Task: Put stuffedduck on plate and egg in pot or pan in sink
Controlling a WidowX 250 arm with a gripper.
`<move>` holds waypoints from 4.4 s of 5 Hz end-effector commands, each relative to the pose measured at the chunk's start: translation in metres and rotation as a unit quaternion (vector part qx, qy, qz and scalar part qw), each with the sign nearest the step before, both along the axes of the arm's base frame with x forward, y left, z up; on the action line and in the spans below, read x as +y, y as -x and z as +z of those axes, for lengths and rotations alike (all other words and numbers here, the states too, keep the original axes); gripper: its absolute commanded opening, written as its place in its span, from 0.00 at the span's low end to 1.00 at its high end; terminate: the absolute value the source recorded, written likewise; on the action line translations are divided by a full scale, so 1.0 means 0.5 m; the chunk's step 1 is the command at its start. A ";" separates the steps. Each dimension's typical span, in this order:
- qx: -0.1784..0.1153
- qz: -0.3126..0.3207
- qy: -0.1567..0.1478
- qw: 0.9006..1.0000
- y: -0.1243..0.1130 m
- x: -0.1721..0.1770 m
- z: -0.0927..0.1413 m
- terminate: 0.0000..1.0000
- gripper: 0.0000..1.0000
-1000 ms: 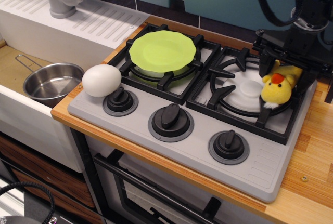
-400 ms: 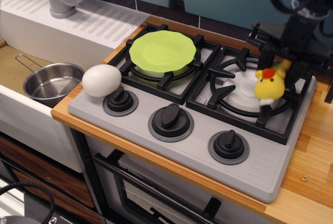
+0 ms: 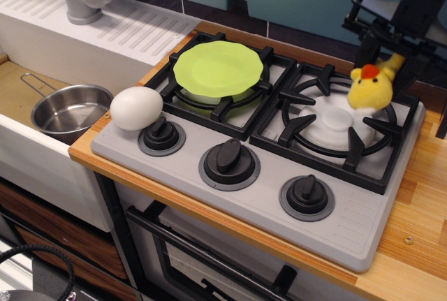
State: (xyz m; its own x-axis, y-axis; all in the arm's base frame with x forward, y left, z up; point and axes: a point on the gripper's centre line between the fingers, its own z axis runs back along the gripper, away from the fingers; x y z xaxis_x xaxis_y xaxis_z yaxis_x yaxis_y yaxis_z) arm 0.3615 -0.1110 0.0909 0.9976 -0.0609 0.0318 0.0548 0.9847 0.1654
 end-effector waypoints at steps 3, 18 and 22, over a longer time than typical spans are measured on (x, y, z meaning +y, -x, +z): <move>-0.072 -0.060 0.016 0.995 -0.063 0.149 0.061 0.00 0.00; -0.043 -0.109 0.005 0.993 -0.021 0.248 0.119 0.00 1.00; -0.021 -0.106 0.001 0.994 -0.037 0.223 0.159 0.00 1.00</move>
